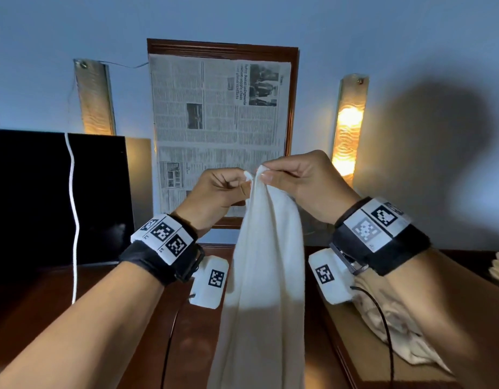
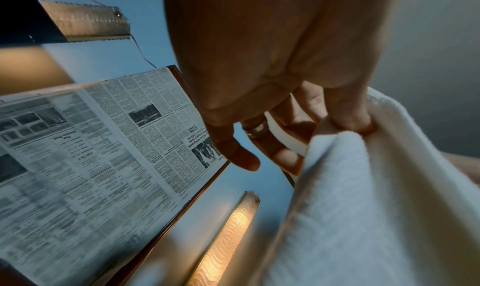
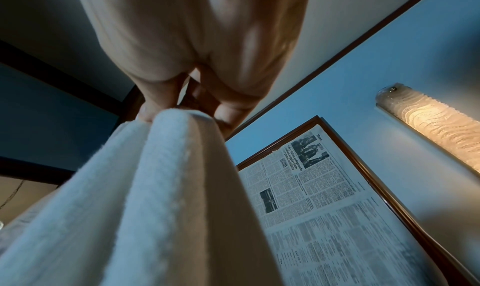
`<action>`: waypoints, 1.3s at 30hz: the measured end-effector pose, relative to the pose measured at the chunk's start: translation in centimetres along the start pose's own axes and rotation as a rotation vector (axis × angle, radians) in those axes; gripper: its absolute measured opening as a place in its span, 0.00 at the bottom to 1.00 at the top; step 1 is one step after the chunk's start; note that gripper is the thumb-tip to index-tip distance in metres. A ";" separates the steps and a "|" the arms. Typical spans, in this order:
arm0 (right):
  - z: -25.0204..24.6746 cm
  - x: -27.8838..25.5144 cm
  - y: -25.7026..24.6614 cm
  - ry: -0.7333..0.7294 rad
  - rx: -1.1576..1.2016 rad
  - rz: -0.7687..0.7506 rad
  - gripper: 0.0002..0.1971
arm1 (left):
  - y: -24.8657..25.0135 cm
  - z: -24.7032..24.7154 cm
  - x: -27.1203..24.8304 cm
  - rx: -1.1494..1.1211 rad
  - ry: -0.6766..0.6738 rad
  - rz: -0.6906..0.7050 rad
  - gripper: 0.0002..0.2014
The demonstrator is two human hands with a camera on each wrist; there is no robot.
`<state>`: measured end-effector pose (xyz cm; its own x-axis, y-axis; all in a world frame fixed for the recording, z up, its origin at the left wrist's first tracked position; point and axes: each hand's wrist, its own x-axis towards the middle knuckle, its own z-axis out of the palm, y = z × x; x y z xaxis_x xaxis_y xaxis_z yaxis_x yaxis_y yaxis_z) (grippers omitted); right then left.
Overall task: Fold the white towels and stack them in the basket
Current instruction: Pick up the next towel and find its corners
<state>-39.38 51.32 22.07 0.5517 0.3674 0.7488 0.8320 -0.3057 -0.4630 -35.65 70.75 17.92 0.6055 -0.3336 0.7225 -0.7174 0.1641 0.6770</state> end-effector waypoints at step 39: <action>2.4 -4.3 12.6 0.057 0.111 0.301 0.08 | -7.1 4.1 -0.8 0.305 0.024 -0.383 0.17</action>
<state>-31.19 48.01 11.86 0.7725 0.2240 0.5942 0.6348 -0.2941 -0.7145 -32.49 66.00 11.96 0.8509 -0.2945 0.4351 -0.5075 -0.2467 0.8256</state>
